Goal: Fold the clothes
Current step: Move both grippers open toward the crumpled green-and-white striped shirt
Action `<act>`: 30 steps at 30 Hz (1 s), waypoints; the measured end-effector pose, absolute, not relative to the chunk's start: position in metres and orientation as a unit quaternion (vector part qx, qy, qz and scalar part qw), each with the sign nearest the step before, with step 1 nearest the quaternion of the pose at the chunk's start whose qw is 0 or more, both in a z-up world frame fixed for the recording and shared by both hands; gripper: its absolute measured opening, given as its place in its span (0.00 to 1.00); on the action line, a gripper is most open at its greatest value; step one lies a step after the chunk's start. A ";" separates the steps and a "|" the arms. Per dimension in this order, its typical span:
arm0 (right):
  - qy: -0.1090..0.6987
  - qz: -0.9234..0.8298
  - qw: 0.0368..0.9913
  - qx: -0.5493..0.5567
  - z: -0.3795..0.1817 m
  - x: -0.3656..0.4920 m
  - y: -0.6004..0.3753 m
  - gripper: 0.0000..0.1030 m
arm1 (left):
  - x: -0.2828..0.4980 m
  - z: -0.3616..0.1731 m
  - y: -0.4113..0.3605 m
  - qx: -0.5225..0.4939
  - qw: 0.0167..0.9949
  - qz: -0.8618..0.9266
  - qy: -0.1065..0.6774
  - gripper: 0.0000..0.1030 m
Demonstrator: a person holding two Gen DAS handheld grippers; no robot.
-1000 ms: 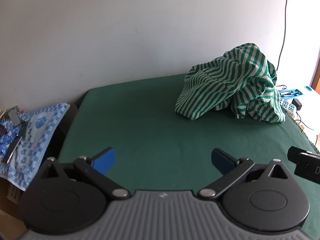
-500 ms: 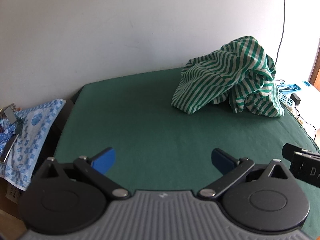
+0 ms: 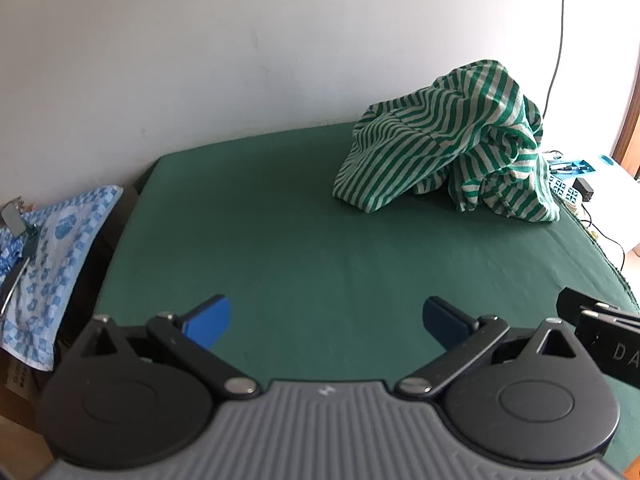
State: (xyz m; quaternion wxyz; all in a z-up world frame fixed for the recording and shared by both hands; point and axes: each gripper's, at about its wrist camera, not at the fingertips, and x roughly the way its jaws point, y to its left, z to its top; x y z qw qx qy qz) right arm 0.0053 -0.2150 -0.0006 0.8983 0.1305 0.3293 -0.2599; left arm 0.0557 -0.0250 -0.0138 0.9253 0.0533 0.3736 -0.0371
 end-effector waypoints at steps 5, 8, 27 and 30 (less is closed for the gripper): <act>0.332 -0.258 0.898 0.130 -0.001 0.003 -0.215 0.94 | 0.052 -0.014 -0.024 0.052 0.925 -0.035 0.376 0.99; 0.336 -0.254 0.898 0.126 -0.002 0.003 -0.212 0.94 | 0.051 -0.014 -0.025 0.054 0.924 -0.034 0.378 0.99; 0.357 -0.230 0.890 0.163 -0.018 0.010 -0.218 0.94 | 0.057 -0.018 -0.018 0.031 0.918 -0.025 0.394 0.99; 0.357 -0.203 0.892 0.189 -0.019 0.012 -0.221 0.95 | 0.060 -0.018 -0.016 0.029 0.917 -0.013 0.397 0.99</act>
